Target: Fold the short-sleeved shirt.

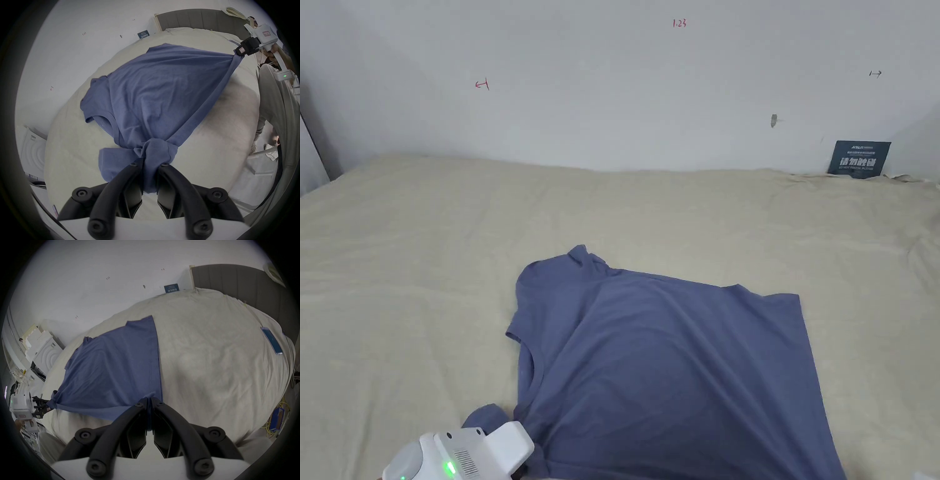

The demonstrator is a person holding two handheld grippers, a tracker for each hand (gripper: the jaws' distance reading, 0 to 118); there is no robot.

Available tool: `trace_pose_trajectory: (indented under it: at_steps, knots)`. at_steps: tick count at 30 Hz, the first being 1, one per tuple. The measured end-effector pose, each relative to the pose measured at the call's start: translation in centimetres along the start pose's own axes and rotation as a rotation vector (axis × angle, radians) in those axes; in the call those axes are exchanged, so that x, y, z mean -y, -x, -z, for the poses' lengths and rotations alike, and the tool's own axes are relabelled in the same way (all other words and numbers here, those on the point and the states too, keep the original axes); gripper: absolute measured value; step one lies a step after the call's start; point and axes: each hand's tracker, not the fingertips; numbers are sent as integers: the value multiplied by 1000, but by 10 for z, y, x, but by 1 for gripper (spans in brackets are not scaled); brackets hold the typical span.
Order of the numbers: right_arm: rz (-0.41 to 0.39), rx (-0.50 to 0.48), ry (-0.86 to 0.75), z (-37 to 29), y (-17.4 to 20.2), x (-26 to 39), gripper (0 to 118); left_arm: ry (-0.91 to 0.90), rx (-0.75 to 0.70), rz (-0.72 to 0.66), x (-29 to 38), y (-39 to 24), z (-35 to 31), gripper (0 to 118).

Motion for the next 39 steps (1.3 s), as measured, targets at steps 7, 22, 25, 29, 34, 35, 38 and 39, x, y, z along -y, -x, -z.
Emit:
trace_pose_trajectory:
  at_steps: [7,22,25,29,34,35,38,39]
  knots:
    - [4,33,56,11,8,15,2,14,22,-109,14,-2,12,13]
    - [-54,15,-62,-42,40,-21,90,-40,35,-336,7,6,-26,116]
    - [-81,9,-103,-57,45,-35,92,-81,57,-420,4,14,-42,116]
    - [-129,2,-172,-74,54,-55,101,-136,30,-504,-3,26,-64,116]
    - [-148,-24,-251,-94,68,-77,101,-230,-12,-615,-13,45,-89,116]
    - [-150,-26,-262,-97,71,-81,101,-255,-32,-639,-15,49,-94,116]
    - [-170,-28,-305,-104,81,-91,101,-319,-92,-684,-21,58,-104,116]
    - [-176,-25,-319,-106,85,-93,101,-342,-112,-691,-23,60,-107,116]
